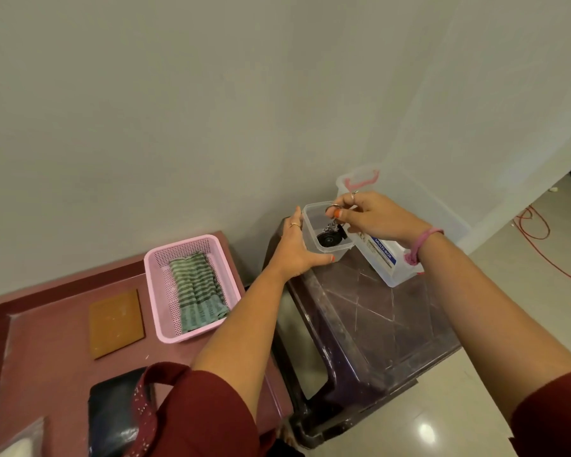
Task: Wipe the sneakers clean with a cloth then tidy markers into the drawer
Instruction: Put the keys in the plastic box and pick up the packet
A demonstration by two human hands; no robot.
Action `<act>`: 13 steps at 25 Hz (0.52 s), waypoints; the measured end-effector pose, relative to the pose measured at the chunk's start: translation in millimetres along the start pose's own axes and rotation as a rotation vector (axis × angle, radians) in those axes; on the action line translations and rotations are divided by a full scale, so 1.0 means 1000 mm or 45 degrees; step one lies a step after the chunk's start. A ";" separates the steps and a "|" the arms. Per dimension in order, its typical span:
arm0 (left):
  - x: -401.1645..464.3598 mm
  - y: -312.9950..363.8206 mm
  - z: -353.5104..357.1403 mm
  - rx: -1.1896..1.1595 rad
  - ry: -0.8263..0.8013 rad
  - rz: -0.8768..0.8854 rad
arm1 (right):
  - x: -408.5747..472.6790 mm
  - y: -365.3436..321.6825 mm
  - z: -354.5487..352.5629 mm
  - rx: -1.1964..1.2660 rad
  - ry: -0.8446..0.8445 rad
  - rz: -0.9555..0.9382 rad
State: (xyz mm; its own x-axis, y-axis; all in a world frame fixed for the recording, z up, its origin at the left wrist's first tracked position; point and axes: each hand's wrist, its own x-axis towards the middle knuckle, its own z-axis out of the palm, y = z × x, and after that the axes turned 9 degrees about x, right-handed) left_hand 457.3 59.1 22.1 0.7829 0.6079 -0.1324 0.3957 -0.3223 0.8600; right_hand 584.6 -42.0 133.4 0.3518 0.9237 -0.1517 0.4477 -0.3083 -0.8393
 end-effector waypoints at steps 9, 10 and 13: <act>0.001 0.000 0.005 0.029 0.147 0.088 | 0.040 0.008 0.012 -0.536 -0.022 0.116; 0.001 -0.001 0.006 0.032 0.160 0.089 | 0.043 0.008 0.014 -0.539 -0.019 0.127; 0.000 -0.003 0.007 0.050 0.179 0.080 | 0.051 0.004 0.018 -0.638 -0.022 0.145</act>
State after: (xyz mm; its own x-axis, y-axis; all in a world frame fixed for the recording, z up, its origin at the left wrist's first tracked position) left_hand 459.8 54.9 16.4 0.7332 0.6800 -0.0062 0.3685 -0.3896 0.8441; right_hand 589.5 8.0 113.0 0.4097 0.8801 -0.2401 0.7478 -0.4747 -0.4642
